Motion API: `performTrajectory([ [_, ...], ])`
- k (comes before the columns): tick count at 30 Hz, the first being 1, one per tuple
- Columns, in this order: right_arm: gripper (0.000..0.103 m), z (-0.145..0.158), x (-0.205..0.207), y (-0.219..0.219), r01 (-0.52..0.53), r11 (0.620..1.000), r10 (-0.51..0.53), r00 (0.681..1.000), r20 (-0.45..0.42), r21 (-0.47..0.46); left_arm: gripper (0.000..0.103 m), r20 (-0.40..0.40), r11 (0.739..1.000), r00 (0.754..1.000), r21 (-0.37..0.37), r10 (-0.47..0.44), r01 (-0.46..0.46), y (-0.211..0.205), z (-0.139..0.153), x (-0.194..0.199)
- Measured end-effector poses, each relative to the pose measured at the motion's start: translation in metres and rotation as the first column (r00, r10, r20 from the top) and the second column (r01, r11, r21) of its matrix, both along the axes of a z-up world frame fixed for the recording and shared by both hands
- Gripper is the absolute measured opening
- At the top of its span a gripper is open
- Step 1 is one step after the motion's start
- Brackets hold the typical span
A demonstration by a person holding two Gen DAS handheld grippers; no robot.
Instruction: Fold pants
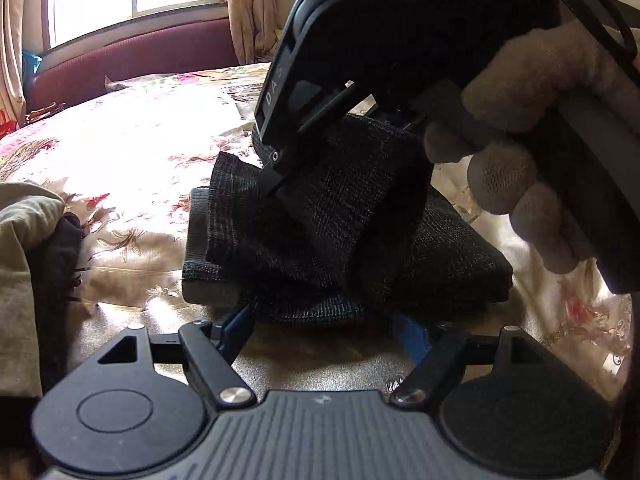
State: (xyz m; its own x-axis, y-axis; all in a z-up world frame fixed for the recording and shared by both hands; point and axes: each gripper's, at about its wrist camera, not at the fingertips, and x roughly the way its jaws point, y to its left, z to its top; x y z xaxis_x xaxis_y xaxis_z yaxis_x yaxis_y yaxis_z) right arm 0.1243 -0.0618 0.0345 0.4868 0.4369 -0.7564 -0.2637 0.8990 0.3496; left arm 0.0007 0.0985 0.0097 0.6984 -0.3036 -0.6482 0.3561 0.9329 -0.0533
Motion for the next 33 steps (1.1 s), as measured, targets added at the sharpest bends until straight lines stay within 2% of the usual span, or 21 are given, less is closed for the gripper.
performTrajectory([
  [3,0.017,0.002,0.004,0.006,0.032,0.999,-0.033,0.999,0.001,0.018,0.089,0.002,1.0,1.0,-0.007,0.005,-0.005,0.002,-0.001,0.0],
  [5,0.017,0.0,0.012,0.007,0.061,0.997,-0.06,0.998,-0.033,0.047,0.089,0.004,1.0,1.0,-0.012,0.004,-0.004,0.002,-0.002,0.0],
  [6,0.02,0.0,0.014,0.006,0.081,0.995,-0.079,0.996,-0.048,0.056,0.089,0.004,1.0,1.0,-0.014,0.001,-0.001,0.002,-0.001,0.0],
  [9,0.038,0.004,0.019,0.01,0.093,0.992,-0.086,0.992,-0.088,0.08,0.089,0.008,1.0,1.0,-0.016,-0.015,0.015,0.001,-0.001,-0.001],
  [13,0.042,0.017,0.018,0.025,0.055,0.997,-0.053,0.998,-0.042,0.057,0.089,0.022,0.999,0.999,-0.005,-0.034,0.034,-0.001,-0.001,-0.003],
  [17,0.043,0.02,0.018,0.034,0.034,0.995,-0.029,0.998,-0.047,0.095,0.089,0.03,0.999,0.999,-0.009,-0.037,0.037,0.0,0.001,-0.004],
  [20,0.043,0.028,0.014,0.044,-0.012,0.993,0.014,1.0,-0.016,0.115,0.089,0.036,1.0,0.999,-0.007,-0.027,0.027,0.002,0.002,-0.006],
  [24,0.043,0.042,0.008,0.037,-0.045,0.996,0.04,0.997,0.061,0.076,0.089,0.042,1.0,0.999,-0.022,0.003,-0.002,0.007,0.004,-0.004],
  [27,0.043,0.049,-0.001,0.011,-0.019,1.0,0.017,0.991,0.13,0.01,0.089,0.056,0.999,0.998,-0.041,0.032,-0.03,0.014,0.007,-0.005],
  [30,0.043,0.045,-0.014,-0.015,0.009,0.998,0.002,0.985,0.173,-0.061,0.089,0.084,0.996,0.993,-0.03,0.085,-0.083,0.019,0.012,-0.008],
  [33,0.043,0.03,-0.028,-0.038,0.019,0.994,0.002,0.982,0.19,-0.109,0.089,0.126,0.982,0.975,0.007,0.185,-0.188,0.03,0.021,-0.015],
])
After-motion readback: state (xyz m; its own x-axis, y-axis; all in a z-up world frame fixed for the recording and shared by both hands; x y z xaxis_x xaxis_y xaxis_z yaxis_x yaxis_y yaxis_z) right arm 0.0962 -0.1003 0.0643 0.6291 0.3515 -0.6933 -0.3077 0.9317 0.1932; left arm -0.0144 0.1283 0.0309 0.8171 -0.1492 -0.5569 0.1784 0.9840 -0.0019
